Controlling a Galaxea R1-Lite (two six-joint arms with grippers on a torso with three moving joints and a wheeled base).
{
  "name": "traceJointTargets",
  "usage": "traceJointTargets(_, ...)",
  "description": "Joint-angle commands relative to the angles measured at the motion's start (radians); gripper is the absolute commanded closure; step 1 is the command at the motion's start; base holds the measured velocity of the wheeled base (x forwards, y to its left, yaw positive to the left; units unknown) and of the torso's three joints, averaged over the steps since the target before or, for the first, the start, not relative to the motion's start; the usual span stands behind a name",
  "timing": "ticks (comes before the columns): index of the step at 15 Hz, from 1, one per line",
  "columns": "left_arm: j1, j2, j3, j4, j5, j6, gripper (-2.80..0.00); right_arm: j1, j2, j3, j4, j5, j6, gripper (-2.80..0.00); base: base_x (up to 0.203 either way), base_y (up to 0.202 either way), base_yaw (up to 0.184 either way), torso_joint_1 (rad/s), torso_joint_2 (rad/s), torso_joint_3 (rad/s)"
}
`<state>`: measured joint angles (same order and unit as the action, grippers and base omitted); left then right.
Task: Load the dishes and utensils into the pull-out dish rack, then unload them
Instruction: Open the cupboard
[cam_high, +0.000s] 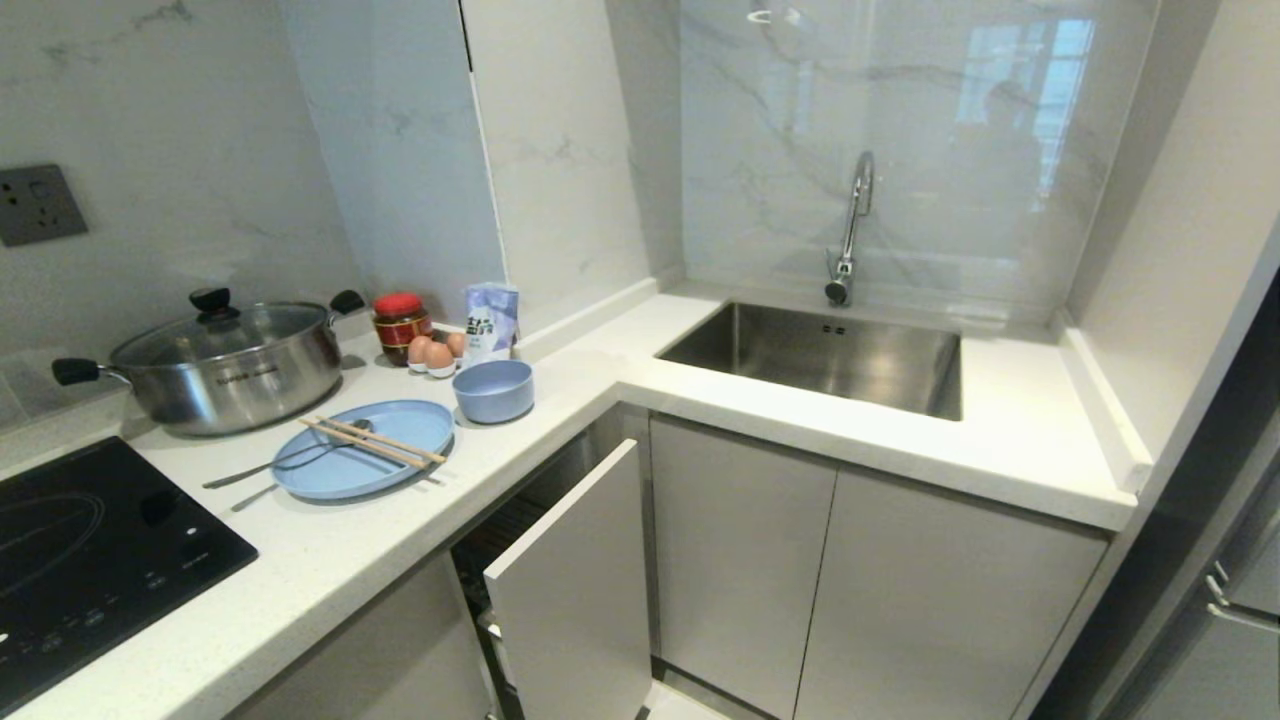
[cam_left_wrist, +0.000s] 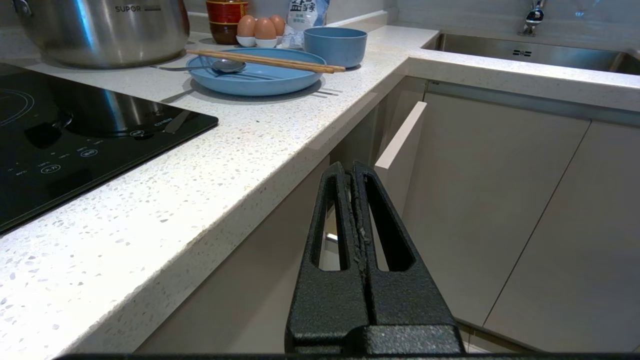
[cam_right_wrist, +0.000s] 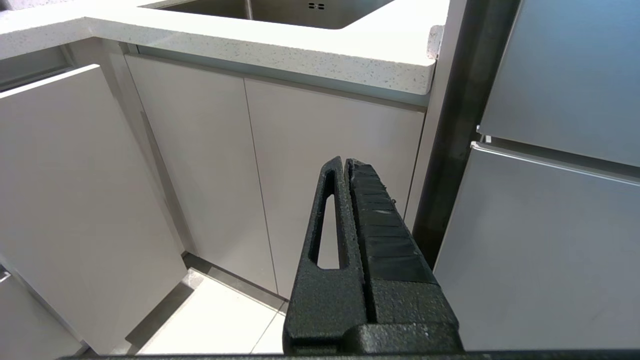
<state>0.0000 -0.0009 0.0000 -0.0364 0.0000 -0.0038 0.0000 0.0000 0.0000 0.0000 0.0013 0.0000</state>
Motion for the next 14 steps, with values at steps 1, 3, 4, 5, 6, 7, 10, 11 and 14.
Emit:
traceJointTargets(1,0.000,-0.001,0.012,0.000,0.001,-0.001,0.00,0.000,0.000,0.000,0.000,0.000,0.000,0.00,0.000,0.000,0.000,0.000,0.00,0.000)
traceJointTargets(3,0.000,-0.001,0.012,0.000,0.000,-0.001,0.00,0.000,0.000,0.000,0.000,0.000,0.000,0.00,0.000,0.000,0.000,0.000,0.00,0.000)
traceJointTargets(4,0.000,-0.001,0.012,0.000,0.000,-0.001,0.00,0.000,0.000,0.000,0.000,0.000,0.000,0.00,0.000,0.000,0.000,0.000,0.00,0.000)
traceJointTargets(5,0.000,-0.001,0.012,0.000,0.000,-0.001,0.00,0.000,0.000,0.000,0.000,0.000,0.000,0.00,0.000,0.000,0.000,0.000,0.00,0.000)
traceJointTargets(6,0.000,-0.001,0.012,0.000,0.000,-0.001,0.00,0.000,0.000,0.000,0.000,0.000,0.000,0.00,0.000,0.000,0.000,0.000,0.00,0.000)
traceJointTargets(7,0.000,-0.001,0.012,0.000,0.000,-0.001,0.00,0.000,0.000,0.000,0.000,0.000,0.000,0.00,0.000,0.000,0.000,0.000,0.00,0.000)
traceJointTargets(10,0.000,-0.001,0.012,0.000,0.000,-0.001,0.00,0.000,0.000,0.000,0.000,0.000,0.000,0.00,0.000,0.000,0.000,0.000,0.00,0.000)
traceJointTargets(11,0.000,-0.001,0.012,0.000,0.000,-0.001,0.00,0.000,0.000,0.000,0.000,0.000,0.000,0.00,0.000,0.000,0.000,0.000,0.00,0.000)
traceJointTargets(14,0.000,-0.001,0.012,0.000,0.000,-0.001,0.00,0.000,0.000,0.000,0.000,0.000,0.000,0.00,0.000,0.000,0.000,0.000,0.00,0.000)
